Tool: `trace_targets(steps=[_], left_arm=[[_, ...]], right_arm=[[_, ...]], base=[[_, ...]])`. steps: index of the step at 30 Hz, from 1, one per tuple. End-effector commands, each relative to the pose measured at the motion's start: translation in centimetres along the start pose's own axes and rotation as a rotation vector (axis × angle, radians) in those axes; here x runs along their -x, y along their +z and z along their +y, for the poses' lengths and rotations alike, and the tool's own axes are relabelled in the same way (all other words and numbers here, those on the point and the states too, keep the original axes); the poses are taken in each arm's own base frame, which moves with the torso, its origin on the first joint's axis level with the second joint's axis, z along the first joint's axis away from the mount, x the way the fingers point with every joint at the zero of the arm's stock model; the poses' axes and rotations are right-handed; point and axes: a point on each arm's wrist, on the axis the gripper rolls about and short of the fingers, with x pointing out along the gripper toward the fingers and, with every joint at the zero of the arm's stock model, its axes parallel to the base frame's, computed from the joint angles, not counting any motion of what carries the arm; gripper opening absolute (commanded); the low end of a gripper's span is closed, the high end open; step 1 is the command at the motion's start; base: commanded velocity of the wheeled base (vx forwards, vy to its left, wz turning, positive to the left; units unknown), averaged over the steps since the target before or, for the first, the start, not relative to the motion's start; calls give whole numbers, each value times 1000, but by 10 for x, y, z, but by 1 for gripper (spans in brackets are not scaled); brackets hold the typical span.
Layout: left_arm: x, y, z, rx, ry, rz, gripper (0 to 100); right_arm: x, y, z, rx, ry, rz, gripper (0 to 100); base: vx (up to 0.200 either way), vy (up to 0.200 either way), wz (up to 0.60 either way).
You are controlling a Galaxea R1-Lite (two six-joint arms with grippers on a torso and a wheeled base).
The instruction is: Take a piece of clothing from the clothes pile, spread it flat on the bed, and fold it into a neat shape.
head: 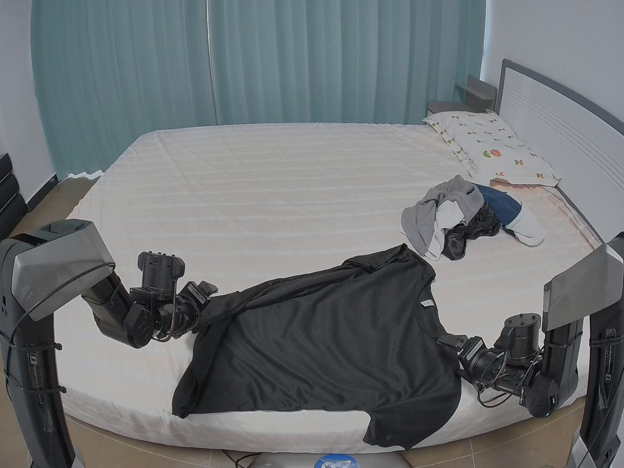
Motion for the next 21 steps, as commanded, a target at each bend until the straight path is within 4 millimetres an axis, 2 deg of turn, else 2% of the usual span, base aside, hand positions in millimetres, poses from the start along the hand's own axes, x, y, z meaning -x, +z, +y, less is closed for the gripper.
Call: trace_targets(steps=[1,7,17,18,21], left_arm=[[-5,-7,13,-32,49,16,100],[-5,-7,15,-32,61,7,100],[-21,-9,15,-36,75,-10,100],[-22,-8,14,-36,71,-13,0],[-23,-4,10,-31,56,-28,0]], right_arm=[[-1,-3,0,8,1,8,100],[-2,-4,-1,8,-2,8,100],[-2,-4,-1,8,-1,7,100],[-2,-4,-1,8,0,9,100],[-2,-4,-1,8,0,9,100]], base=[[0,0,0],[0,0,0],[0,0,0],[0,0,0],[0,0,0]])
